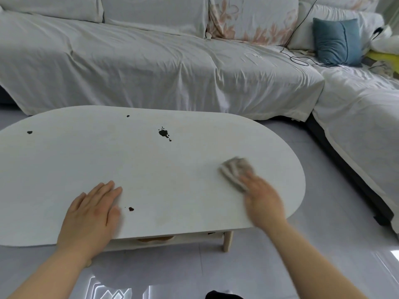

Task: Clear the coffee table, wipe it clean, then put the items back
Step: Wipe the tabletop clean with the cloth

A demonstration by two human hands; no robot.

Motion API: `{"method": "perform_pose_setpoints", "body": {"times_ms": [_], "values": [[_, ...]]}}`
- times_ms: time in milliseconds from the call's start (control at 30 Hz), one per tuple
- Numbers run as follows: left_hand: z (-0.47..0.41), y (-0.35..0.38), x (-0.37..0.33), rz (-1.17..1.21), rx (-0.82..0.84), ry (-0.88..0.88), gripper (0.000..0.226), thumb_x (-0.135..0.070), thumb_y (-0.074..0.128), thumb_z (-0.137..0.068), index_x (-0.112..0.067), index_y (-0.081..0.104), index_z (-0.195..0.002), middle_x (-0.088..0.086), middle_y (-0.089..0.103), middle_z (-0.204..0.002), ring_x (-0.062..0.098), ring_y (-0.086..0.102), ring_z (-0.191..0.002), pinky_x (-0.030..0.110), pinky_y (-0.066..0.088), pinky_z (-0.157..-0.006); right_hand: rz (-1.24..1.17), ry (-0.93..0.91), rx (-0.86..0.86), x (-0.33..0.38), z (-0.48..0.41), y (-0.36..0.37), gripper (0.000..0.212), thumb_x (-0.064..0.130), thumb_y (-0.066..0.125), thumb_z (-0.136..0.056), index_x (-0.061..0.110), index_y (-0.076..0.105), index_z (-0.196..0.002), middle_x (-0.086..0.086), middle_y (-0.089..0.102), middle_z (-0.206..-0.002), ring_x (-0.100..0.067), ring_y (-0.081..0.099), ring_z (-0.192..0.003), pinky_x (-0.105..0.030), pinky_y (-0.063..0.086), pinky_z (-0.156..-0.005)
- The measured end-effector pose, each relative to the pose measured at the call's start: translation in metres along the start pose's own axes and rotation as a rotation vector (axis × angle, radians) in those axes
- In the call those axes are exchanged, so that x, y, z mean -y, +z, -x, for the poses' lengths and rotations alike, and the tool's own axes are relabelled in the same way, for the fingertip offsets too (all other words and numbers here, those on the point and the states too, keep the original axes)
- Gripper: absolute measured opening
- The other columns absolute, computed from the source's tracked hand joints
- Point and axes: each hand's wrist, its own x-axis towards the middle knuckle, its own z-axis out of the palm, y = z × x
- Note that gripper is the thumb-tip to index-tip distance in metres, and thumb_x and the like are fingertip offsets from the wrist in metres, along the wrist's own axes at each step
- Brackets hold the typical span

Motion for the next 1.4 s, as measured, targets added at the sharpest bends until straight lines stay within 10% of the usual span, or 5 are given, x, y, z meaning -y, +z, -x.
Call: {"method": "perform_pose_setpoints", "body": {"times_ms": [167, 367, 500, 800, 1400], "values": [[-0.001, -0.001, -0.002, 0.003, -0.003, -0.012, 0.059, -0.032, 0.022, -0.075, -0.015, 0.045, -0.126, 0.003, 0.038, -0.144, 0.019, 0.029, -0.136, 0.036, 0.012, -0.112, -0.01, 0.325, -0.021, 0.01, -0.008, 0.008, 0.051, 0.014, 0.034, -0.092, 0.028, 0.027, -0.141, 0.002, 0.021, -0.155, -0.023, 0.025, -0.139, -0.034, 0.025, -0.111], [-0.006, -0.001, 0.001, 0.018, 0.042, -0.01, 0.049, -0.031, 0.022, -0.085, -0.02, 0.039, -0.13, -0.002, 0.029, -0.148, 0.013, 0.019, -0.139, 0.031, 0.005, -0.112, 0.017, -0.21, 0.03, 0.105, 0.013, 0.031, 0.059, 0.028, 0.082, -0.037, 0.035, 0.071, -0.095, 0.011, 0.073, -0.103, -0.012, 0.072, -0.087, -0.023, 0.058, -0.066], [-0.027, -0.006, 0.013, 0.056, 0.061, -0.059, 0.041, -0.019, 0.034, -0.091, -0.021, 0.034, -0.132, -0.002, 0.023, -0.15, 0.013, 0.014, -0.14, 0.031, 0.003, -0.113, -0.003, -0.207, 0.059, 0.046, -0.032, 0.025, 0.054, 0.009, 0.048, -0.085, 0.032, 0.042, -0.134, 0.004, 0.035, -0.149, -0.018, 0.04, -0.131, -0.026, 0.029, -0.108], [-0.075, -0.002, 0.032, 0.011, 0.007, -0.153, 0.043, -0.021, 0.031, -0.09, -0.021, 0.032, -0.133, 0.0, 0.021, -0.151, 0.013, 0.011, -0.141, 0.035, 0.003, -0.114, -0.012, 0.413, -0.008, 0.01, -0.144, 0.026, 0.054, 0.006, 0.032, -0.088, 0.019, 0.029, -0.14, -0.004, 0.021, -0.154, -0.032, 0.025, -0.136, -0.04, 0.022, -0.112], [-0.074, 0.002, 0.038, 0.023, -0.039, -0.147, 0.053, -0.036, 0.019, -0.081, -0.023, 0.039, -0.129, -0.005, 0.027, -0.149, 0.01, 0.017, -0.139, 0.034, 0.003, -0.114, -0.203, -0.266, 0.145, 0.123, -0.228, 0.062, 0.046, 0.01, 0.04, -0.092, 0.026, 0.042, -0.135, -0.002, 0.036, -0.149, -0.027, 0.04, -0.13, -0.033, 0.028, -0.11]]}}
